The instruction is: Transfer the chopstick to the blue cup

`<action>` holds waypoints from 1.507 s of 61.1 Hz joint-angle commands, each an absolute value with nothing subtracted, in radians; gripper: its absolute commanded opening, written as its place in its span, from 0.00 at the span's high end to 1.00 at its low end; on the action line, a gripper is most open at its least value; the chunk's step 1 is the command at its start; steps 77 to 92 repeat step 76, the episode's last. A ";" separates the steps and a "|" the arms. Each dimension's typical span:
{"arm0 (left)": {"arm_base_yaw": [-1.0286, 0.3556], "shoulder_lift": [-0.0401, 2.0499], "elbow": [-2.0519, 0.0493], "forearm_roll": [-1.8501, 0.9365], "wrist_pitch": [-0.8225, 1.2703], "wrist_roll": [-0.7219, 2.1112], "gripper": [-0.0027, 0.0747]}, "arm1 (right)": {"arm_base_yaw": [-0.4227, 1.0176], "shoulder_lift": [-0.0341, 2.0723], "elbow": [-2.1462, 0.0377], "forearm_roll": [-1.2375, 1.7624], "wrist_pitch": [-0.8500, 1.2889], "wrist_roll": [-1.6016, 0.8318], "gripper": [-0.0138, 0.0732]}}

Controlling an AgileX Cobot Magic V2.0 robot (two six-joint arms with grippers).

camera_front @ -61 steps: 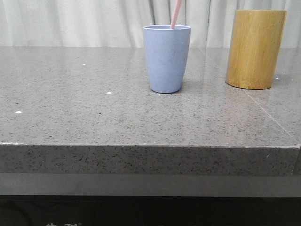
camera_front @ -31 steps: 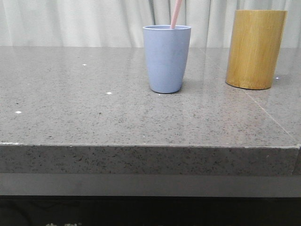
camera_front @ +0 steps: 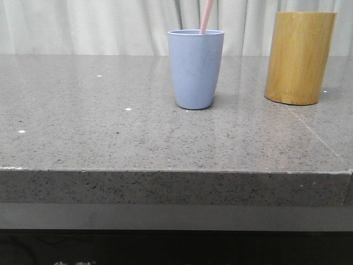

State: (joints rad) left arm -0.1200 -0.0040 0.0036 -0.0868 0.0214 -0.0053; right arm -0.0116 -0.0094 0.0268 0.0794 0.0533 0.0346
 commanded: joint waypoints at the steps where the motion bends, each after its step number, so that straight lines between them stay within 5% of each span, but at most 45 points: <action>1: -0.117 -0.026 0.016 -0.093 -0.061 -0.011 0.99 | -0.020 -0.032 0.023 0.082 -0.034 0.027 0.92; 92: -0.060 -0.028 0.016 -0.093 -0.061 -0.011 0.99 | -0.019 -0.031 0.023 0.081 -0.033 0.027 0.92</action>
